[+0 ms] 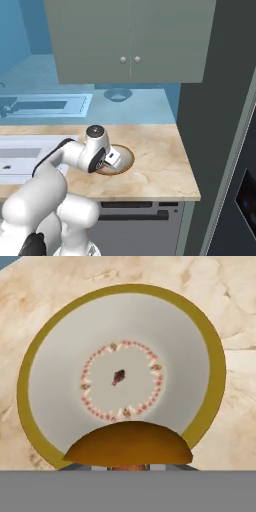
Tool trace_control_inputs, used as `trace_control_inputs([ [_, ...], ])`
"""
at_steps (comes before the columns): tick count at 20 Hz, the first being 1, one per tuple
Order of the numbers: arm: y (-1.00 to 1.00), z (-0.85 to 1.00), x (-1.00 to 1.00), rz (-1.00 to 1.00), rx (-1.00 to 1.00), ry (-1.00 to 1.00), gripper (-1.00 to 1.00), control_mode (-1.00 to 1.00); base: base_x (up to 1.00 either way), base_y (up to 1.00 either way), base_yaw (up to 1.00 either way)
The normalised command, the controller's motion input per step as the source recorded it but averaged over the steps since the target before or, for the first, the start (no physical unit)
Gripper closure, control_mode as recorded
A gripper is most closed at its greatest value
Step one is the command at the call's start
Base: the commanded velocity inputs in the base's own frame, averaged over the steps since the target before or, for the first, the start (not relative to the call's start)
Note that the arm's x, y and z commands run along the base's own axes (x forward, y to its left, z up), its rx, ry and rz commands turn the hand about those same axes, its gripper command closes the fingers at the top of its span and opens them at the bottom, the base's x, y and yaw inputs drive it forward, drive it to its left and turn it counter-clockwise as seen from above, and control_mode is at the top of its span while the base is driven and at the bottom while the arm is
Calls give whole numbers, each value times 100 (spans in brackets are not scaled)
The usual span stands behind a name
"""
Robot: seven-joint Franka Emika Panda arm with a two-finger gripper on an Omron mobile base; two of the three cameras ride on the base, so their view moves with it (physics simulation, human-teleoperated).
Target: Take the garlic, mango, and mushroom from the freezer and place them in the bowl on the counter.
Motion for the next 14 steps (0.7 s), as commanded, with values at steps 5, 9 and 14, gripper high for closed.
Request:
trace_control_inputs([
  [5,1,-23,38,0,0,4,100,-100,0,0,0],
  [9,0,-24,28,0,0,6,100,-100,0,0,0],
  [14,0,-27,20,0,0,7,100,-100,0,0,0],
])
